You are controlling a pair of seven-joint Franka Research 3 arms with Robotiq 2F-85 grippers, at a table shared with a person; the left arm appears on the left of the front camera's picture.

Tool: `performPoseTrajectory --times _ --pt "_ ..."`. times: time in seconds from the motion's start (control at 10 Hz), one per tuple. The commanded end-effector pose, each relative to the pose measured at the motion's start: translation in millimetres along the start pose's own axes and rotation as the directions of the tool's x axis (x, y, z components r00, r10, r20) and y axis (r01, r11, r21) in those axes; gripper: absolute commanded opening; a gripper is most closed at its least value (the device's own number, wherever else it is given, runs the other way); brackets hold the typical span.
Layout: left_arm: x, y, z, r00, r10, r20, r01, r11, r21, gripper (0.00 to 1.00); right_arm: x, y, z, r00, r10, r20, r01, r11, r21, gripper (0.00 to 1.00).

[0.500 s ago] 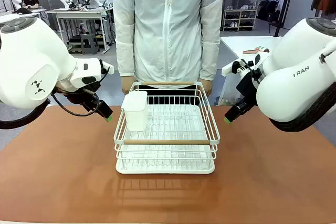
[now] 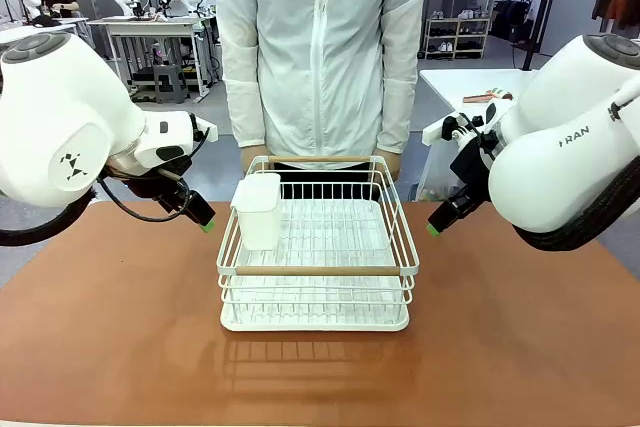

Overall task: Clean the table.
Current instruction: Pick up the Lint Roller when the human hands it over.

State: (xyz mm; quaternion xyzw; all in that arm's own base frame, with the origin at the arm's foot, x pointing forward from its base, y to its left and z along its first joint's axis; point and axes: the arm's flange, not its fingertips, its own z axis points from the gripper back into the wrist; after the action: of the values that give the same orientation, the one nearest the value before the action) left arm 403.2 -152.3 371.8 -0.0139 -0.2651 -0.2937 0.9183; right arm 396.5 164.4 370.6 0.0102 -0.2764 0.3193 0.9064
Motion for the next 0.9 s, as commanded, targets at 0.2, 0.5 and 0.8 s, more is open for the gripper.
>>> performPoseTrajectory --times 0.2,0.5,0.8 --pt "0 1 0 1.0 0.001 0.0 -0.001 1.0 0.0 1.0 0 0 0 1.0 -0.001 0.0 0.001 1.0 0.001 1.0" --pt "0 0 0 1.0 0.0 0.0 0.0 1.0 0.0 1.0 0 0 0 1.0 0.0 0.0 0.0 1.0 0.0 1.0" --pt "42 77 89 0.976 0.215 -0.029 -0.212 0.914 -0.345 1.0 41 -72 79 0.983 -0.18 0.045 0.163 0.954 0.252 1.0"
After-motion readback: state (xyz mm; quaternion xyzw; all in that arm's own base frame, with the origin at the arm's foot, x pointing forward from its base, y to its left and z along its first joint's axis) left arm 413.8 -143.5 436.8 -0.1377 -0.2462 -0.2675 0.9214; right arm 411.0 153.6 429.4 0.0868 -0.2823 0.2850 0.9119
